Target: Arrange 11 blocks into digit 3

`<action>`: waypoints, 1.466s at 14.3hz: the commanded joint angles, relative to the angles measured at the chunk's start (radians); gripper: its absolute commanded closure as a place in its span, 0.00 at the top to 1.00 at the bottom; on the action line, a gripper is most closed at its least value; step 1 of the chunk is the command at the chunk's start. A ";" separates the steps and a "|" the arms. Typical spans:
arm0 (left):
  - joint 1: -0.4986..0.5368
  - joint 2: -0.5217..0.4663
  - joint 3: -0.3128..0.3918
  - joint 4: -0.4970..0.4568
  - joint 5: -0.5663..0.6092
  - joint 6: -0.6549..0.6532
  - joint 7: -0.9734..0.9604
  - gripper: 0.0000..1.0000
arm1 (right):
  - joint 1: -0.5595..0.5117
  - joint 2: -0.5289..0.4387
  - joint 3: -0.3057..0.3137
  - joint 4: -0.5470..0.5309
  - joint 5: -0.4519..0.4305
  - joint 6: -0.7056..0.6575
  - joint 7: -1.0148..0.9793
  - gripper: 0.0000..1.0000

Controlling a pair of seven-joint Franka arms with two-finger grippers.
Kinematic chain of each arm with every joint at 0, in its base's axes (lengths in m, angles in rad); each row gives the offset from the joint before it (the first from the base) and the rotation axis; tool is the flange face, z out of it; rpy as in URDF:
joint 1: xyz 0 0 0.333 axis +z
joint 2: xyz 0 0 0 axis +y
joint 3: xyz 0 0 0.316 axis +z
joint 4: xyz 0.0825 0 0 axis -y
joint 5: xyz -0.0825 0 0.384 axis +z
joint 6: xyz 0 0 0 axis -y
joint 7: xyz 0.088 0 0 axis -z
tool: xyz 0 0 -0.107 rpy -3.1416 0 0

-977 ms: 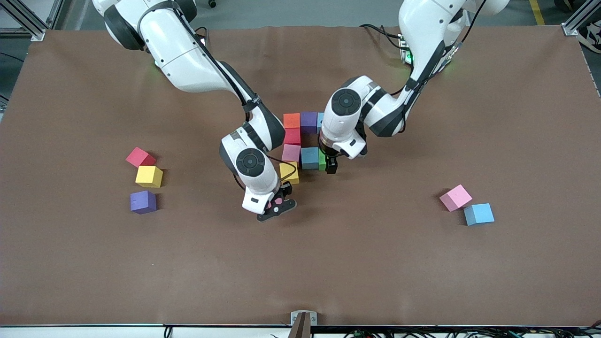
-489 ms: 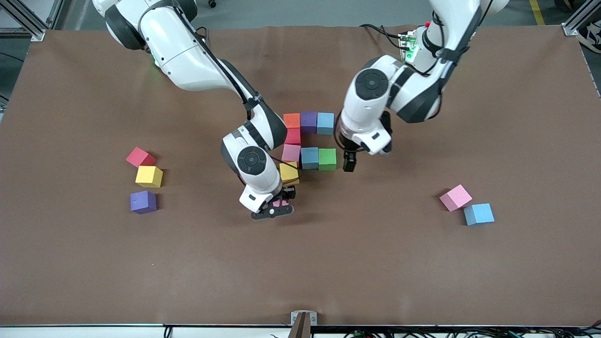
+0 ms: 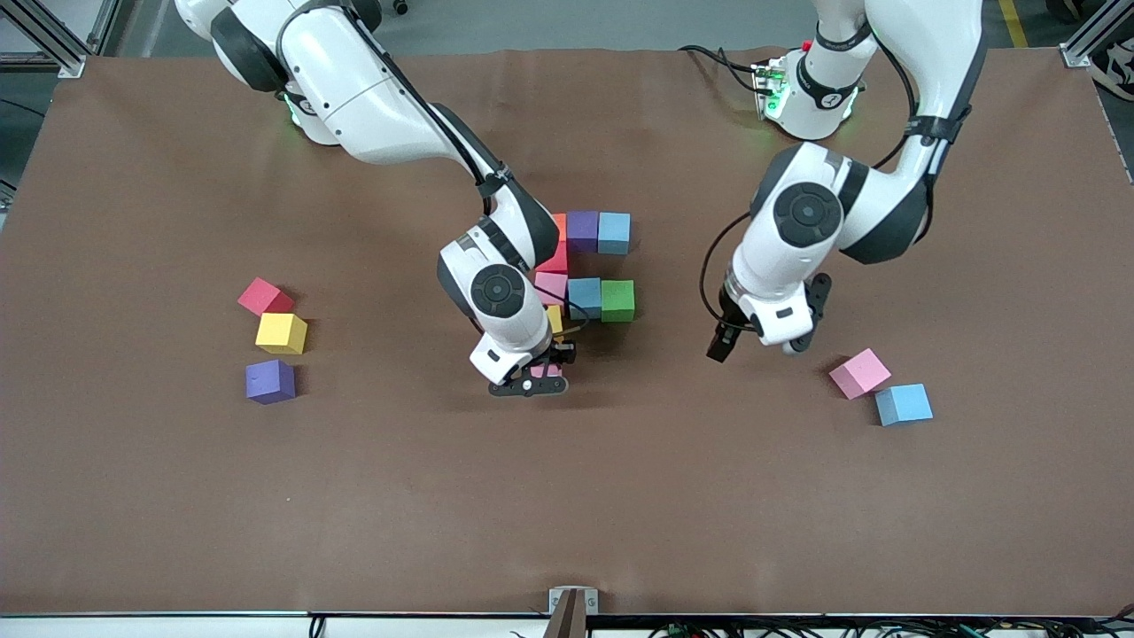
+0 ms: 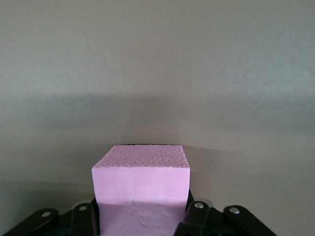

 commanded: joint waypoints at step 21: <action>0.442 0.215 0.000 0.091 0.020 -0.021 1.004 0.99 | 0.033 0.014 -0.001 0.038 0.009 -0.067 0.069 1.00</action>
